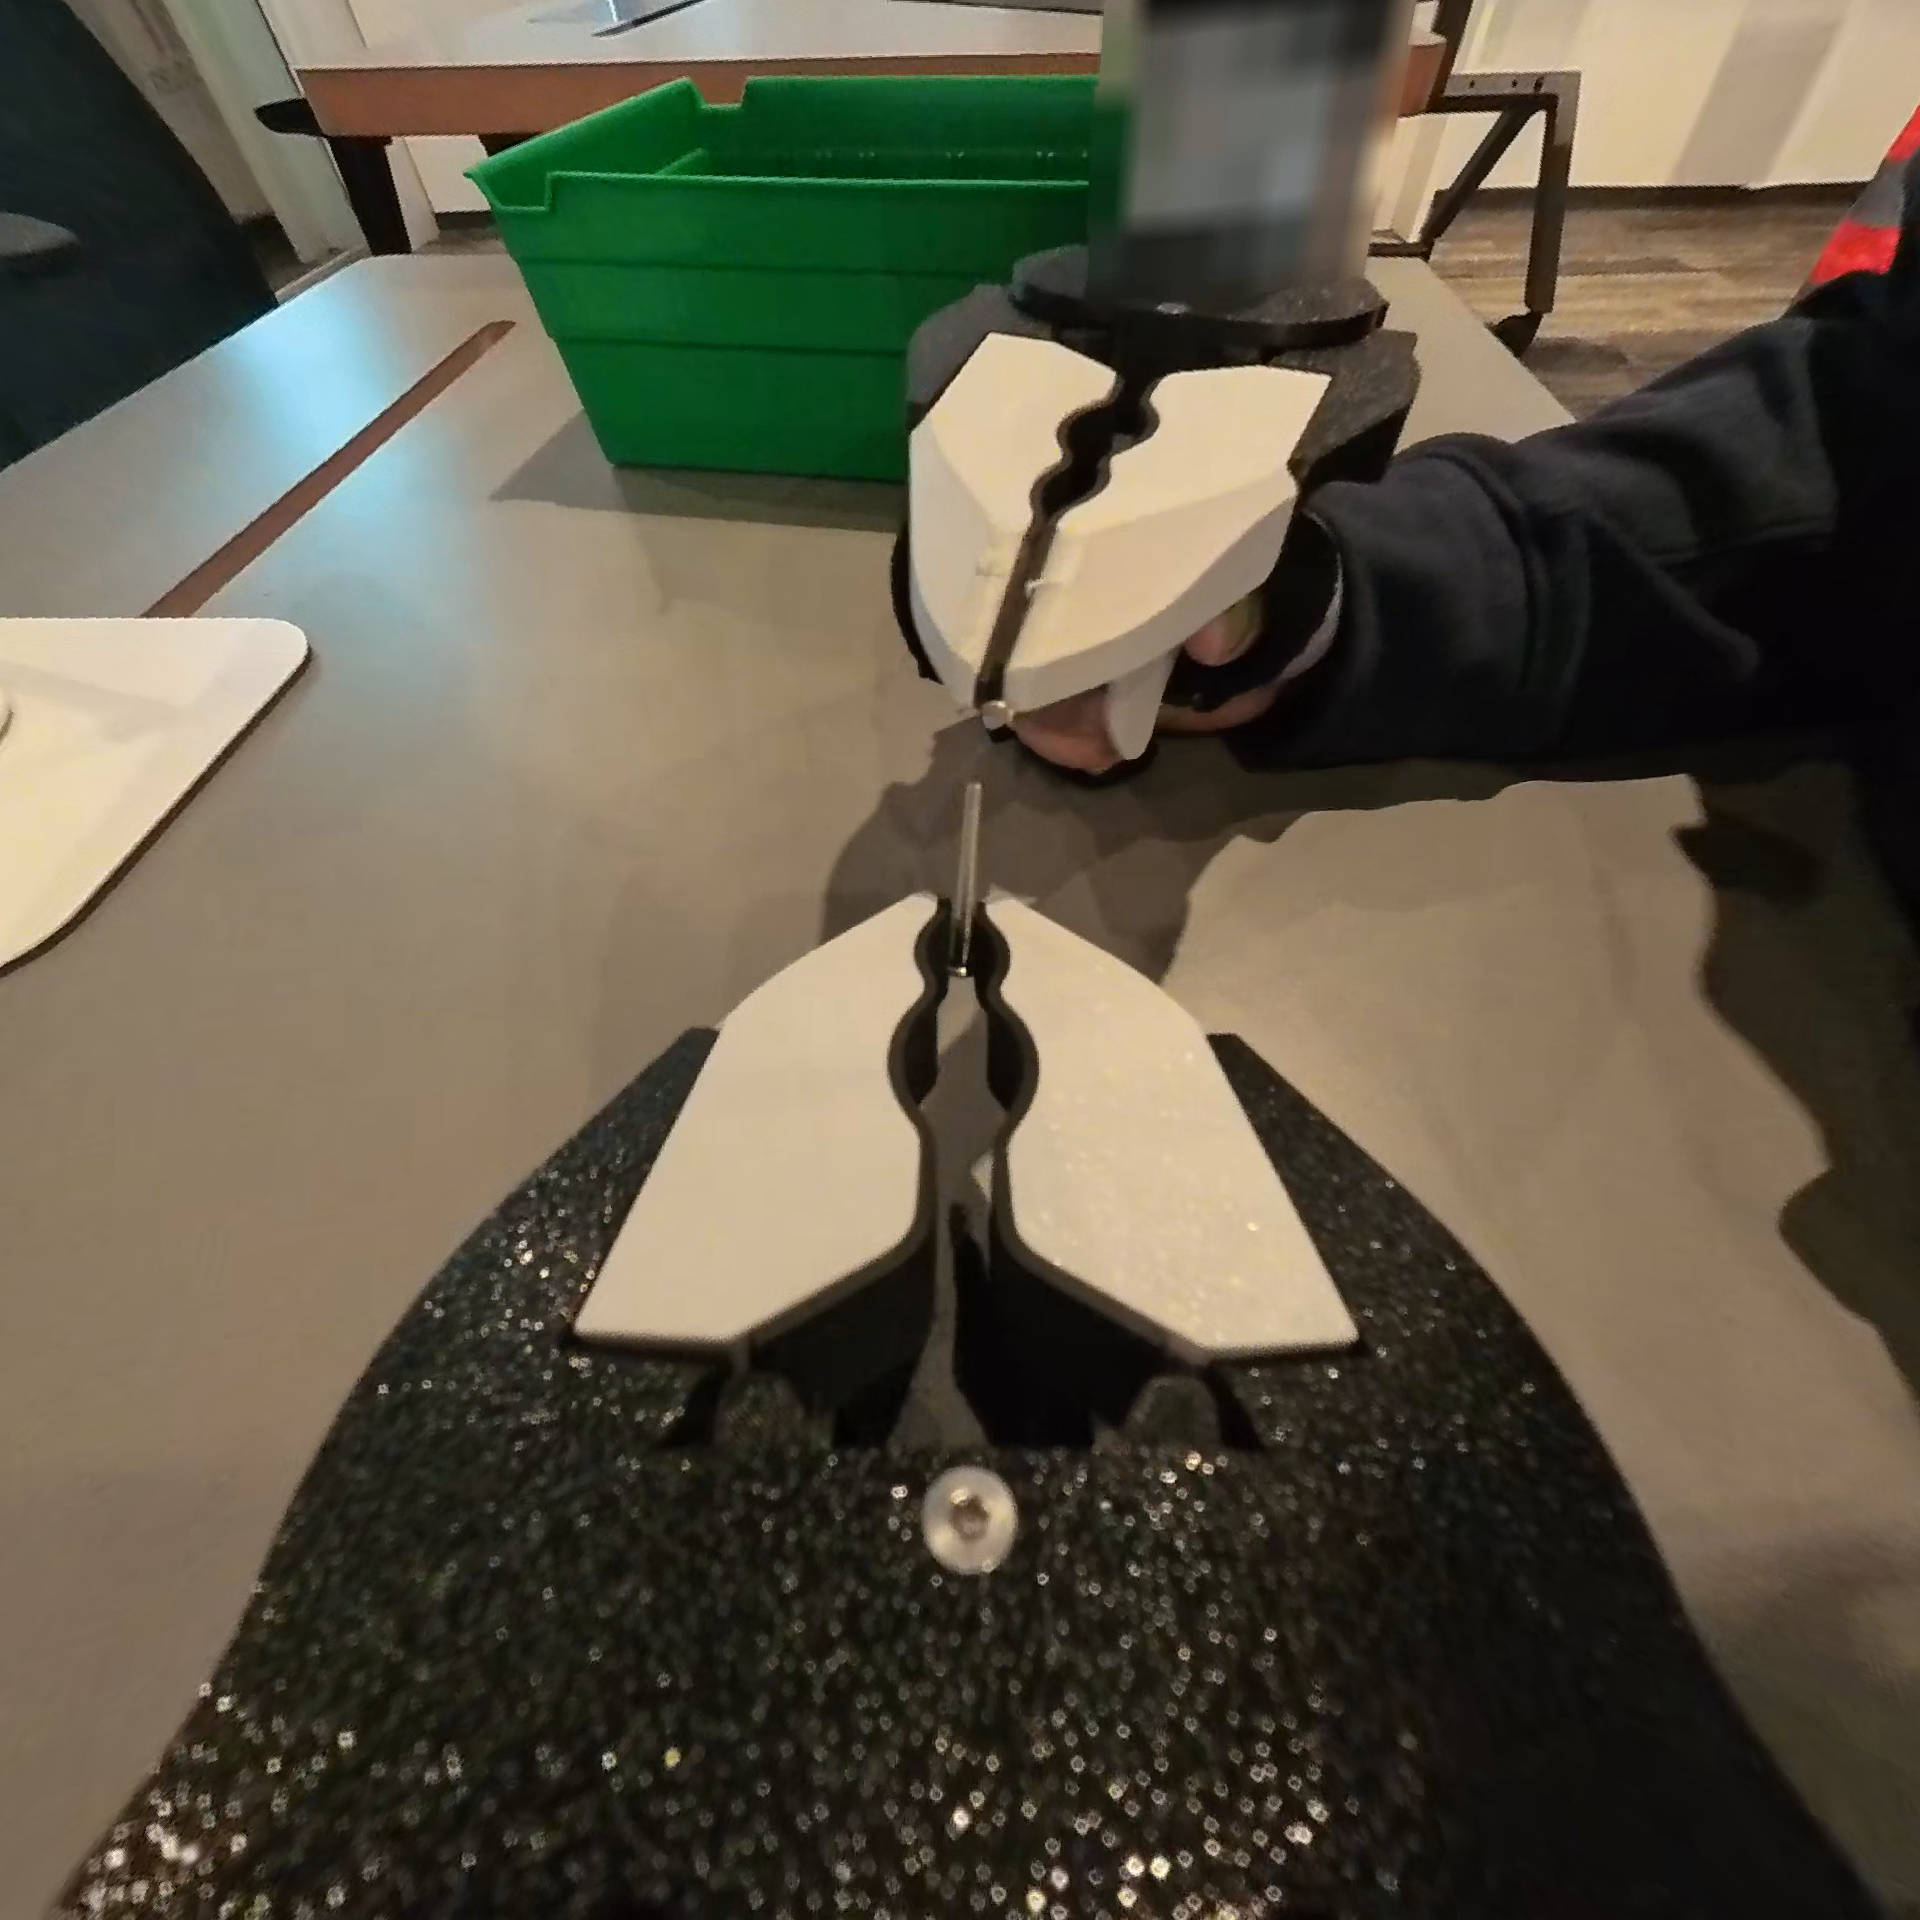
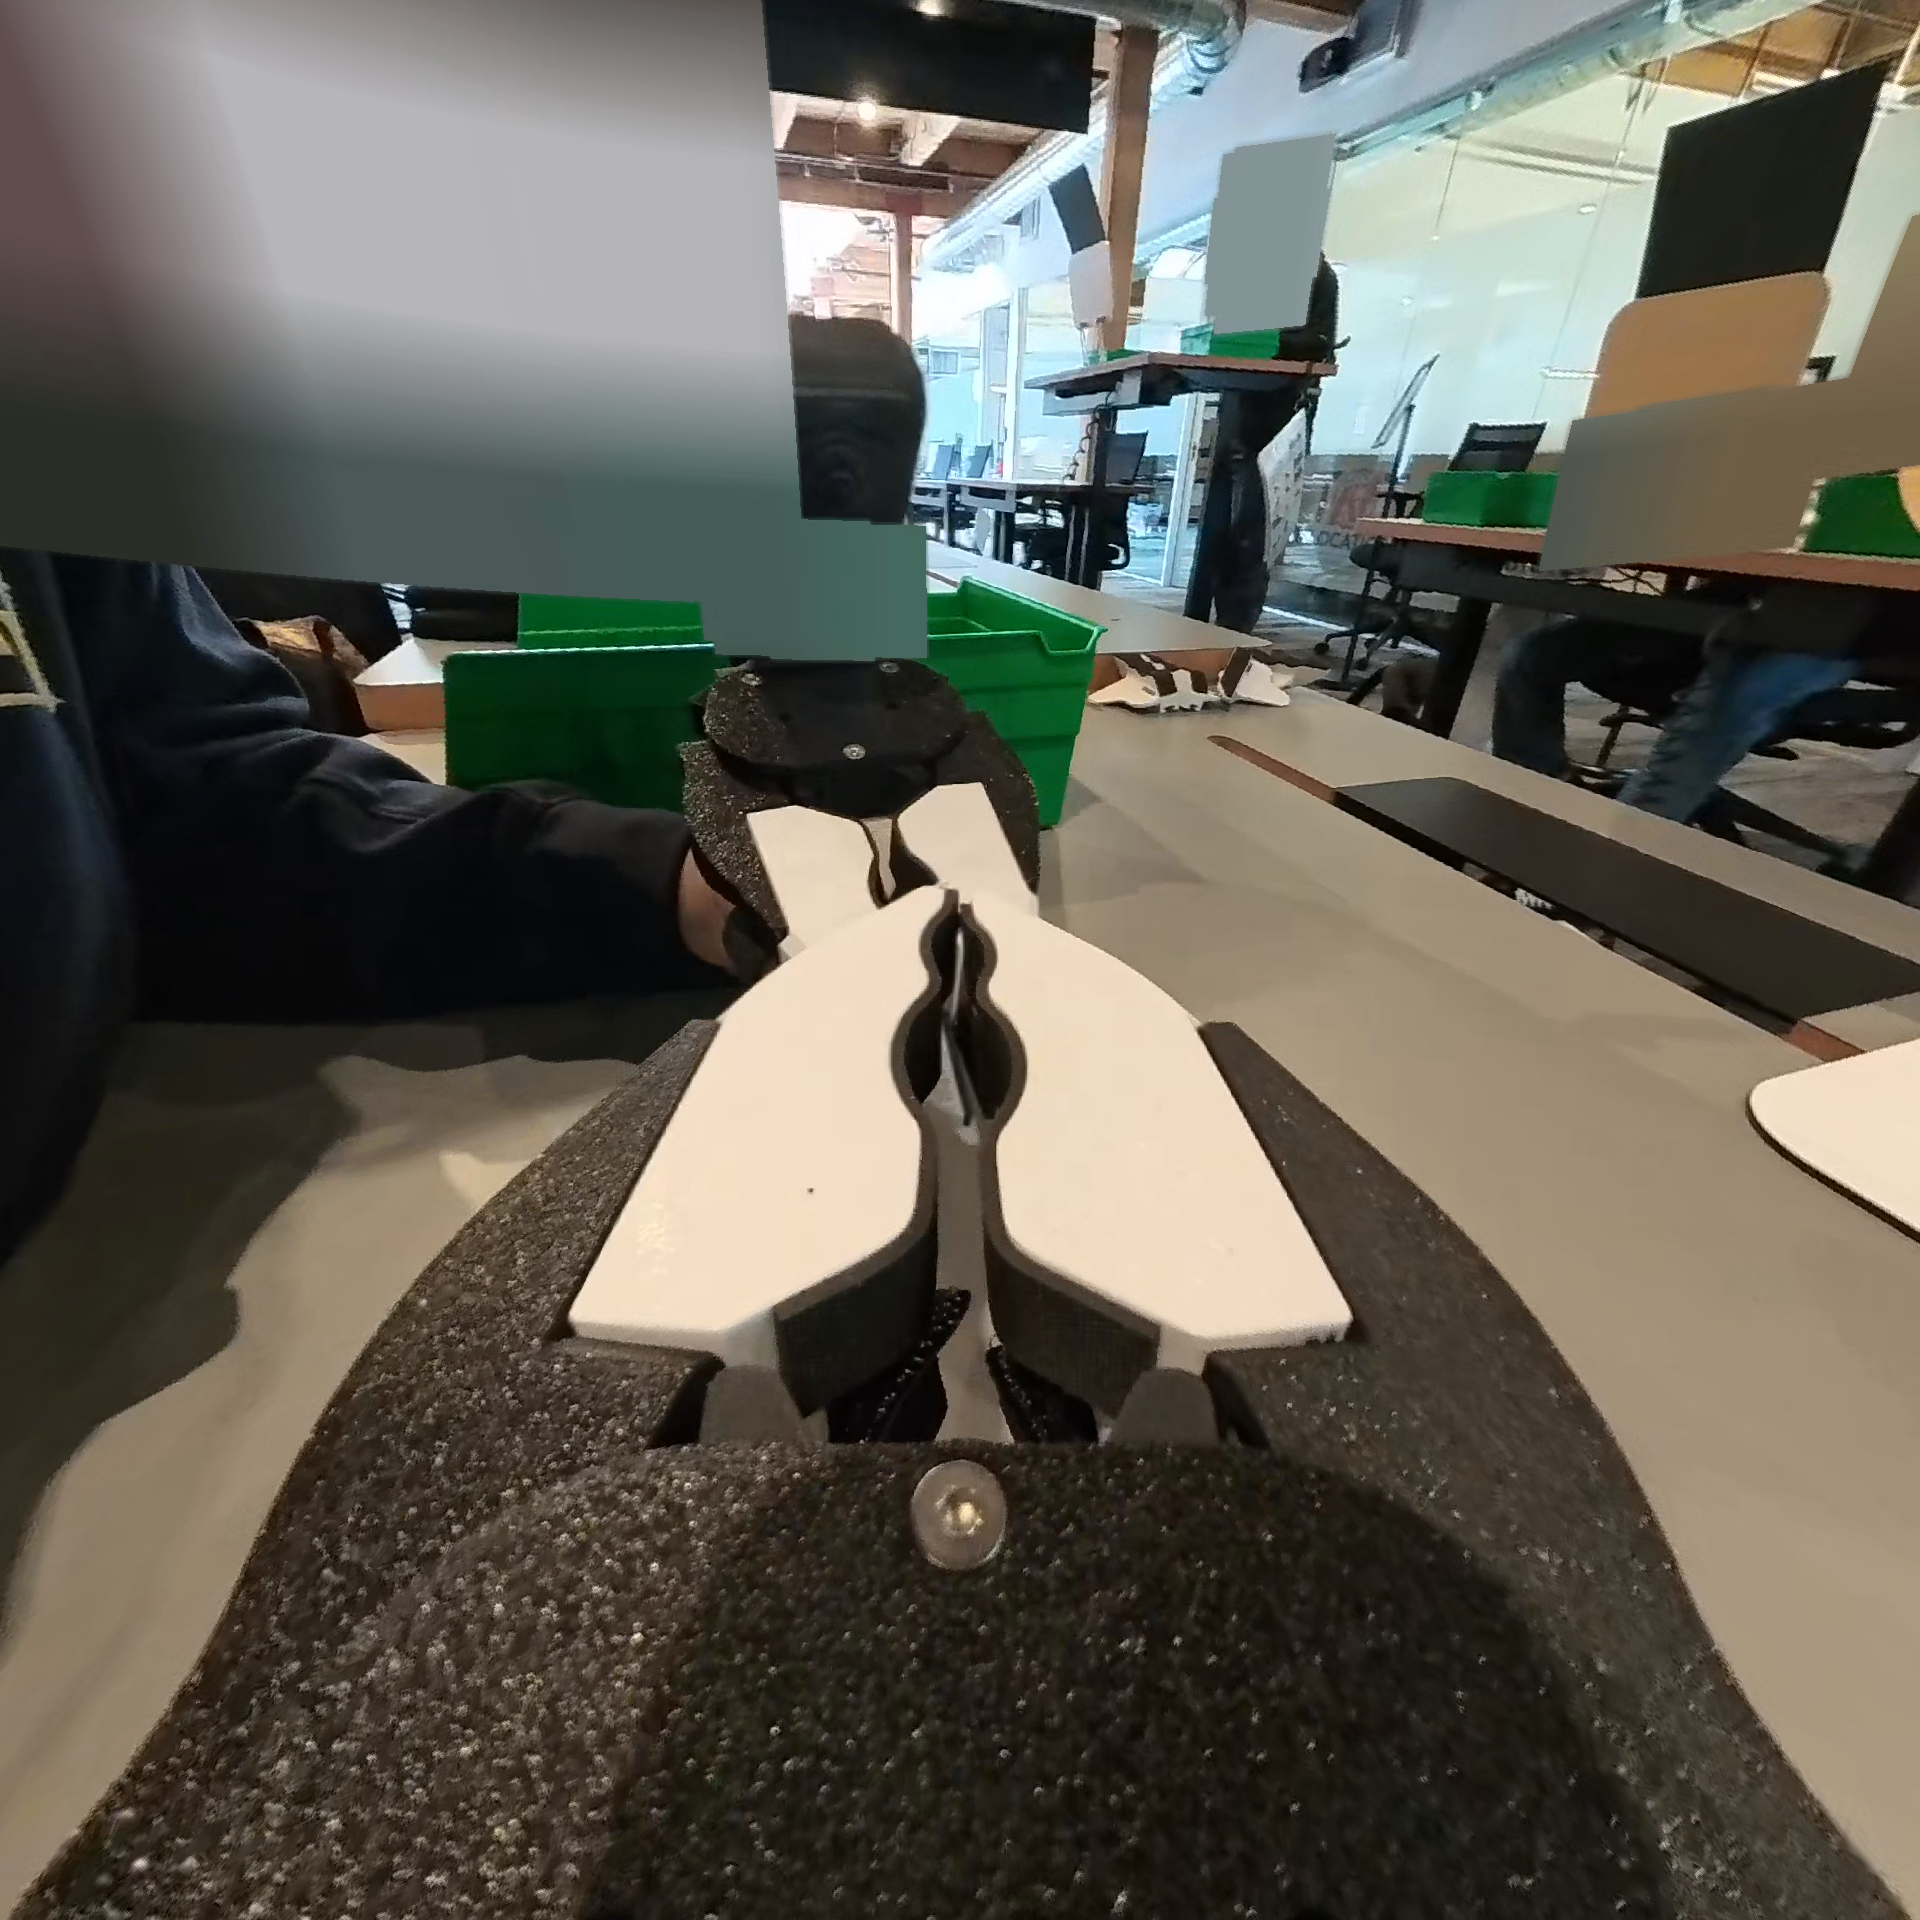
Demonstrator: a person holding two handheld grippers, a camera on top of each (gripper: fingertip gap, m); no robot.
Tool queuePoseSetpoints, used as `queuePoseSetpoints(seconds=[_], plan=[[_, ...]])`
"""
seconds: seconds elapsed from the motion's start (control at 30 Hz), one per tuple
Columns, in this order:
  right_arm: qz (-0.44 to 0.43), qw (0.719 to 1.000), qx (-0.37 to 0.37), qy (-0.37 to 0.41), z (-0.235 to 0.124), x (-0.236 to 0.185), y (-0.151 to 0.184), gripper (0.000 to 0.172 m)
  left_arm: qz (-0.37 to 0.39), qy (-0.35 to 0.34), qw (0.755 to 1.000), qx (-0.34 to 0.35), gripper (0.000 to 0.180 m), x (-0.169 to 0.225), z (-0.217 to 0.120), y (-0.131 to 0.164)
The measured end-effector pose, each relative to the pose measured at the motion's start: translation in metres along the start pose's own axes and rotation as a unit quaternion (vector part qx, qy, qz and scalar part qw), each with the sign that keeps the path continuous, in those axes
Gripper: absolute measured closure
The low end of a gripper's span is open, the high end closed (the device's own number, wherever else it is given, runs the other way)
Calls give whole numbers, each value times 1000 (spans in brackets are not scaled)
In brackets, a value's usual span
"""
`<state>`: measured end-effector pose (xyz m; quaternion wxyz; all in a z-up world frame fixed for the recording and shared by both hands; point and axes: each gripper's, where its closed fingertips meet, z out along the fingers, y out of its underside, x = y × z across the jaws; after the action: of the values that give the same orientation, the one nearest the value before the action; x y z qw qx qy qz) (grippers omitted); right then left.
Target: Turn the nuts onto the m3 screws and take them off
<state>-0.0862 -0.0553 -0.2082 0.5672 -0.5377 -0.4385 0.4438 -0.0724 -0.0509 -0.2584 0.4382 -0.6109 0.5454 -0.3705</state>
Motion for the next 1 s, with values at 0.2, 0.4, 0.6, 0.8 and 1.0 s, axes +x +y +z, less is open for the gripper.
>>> queuePoseSetpoints(seconds=[0.2,0.4,0.6,0.8,1.0], plan=[[-12,1000,-25,8,1,1,6,171,5,1,1000,-2,177,1,1,0],[-15,999,-31,5,3,0,8,172,5,0,1000,-3,177,1,1,1],[-17,999,-38,7,3,0,9,172,5,1,1000,0,177,1,1,0],[-10,999,-39,9,3,2,10,172,6,1,1000,1,177,1,1,0],[-11,999,-39,9,3,2,10,171,3,2,1000,1,177,0,1,0]])
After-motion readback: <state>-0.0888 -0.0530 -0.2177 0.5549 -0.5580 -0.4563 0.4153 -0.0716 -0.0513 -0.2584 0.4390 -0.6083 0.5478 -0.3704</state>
